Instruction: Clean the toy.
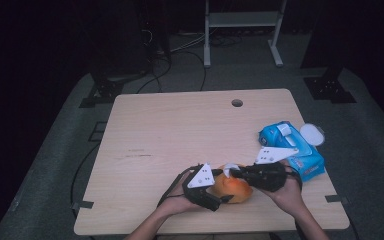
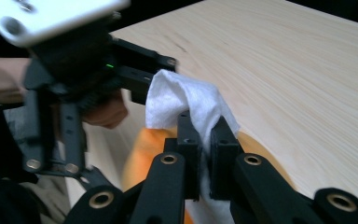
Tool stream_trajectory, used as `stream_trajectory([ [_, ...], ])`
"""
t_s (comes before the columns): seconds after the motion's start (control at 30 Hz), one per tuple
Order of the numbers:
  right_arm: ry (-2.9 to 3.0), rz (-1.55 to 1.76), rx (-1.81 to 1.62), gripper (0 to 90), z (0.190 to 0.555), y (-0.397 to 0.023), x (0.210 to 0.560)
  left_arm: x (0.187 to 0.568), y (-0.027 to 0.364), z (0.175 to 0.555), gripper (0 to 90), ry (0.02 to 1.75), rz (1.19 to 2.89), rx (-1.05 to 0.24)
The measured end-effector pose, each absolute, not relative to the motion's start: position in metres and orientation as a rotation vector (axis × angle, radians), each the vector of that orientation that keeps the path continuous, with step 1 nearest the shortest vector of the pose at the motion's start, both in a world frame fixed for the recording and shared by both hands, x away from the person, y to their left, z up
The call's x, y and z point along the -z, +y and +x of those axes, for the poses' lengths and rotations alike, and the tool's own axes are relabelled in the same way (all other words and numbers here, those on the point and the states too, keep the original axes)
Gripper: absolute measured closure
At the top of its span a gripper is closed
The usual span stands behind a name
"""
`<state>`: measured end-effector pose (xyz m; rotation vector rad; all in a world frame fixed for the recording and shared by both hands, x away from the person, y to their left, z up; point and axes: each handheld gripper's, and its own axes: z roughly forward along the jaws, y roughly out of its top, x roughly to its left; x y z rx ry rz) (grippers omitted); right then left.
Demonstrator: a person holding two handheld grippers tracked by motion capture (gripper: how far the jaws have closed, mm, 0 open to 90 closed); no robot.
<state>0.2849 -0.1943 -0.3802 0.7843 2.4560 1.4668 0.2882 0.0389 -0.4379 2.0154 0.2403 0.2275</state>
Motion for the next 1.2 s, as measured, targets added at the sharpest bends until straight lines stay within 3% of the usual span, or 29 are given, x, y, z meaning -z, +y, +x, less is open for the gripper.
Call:
stream_trajectory([
  [0.13,2.470,0.822,-1.504,84.9,0.286,-0.203,0.381,0.440,0.034,0.286,23.5,0.210,2.025,-0.247],
  [0.37,2.528,0.689,-1.507,84.8,0.269,-0.177,0.374,0.441,0.035,0.282,24.1,0.188,2.046,-0.248],
  [0.57,2.469,0.845,-1.402,84.6,0.289,-0.205,0.388,0.441,0.035,0.281,24.2,0.170,2.051,-0.244],
  [0.73,2.432,0.905,-1.330,84.6,0.297,-0.218,0.392,0.444,0.033,0.285,22.3,0.204,2.015,-0.239],
  [0.87,2.408,0.922,-1.277,84.6,0.299,-0.226,0.392,0.441,0.035,0.286,29.7,0.227,2.020,-0.251],
  [1.03,2.378,0.997,-1.336,84.6,0.301,-0.242,0.391,0.443,0.047,0.300,30.5,0.349,1.957,-0.174],
  [1.2,2.420,0.903,-1.419,84.6,0.293,-0.221,0.384,0.443,0.046,0.303,30.5,0.403,1.944,-0.169],
])
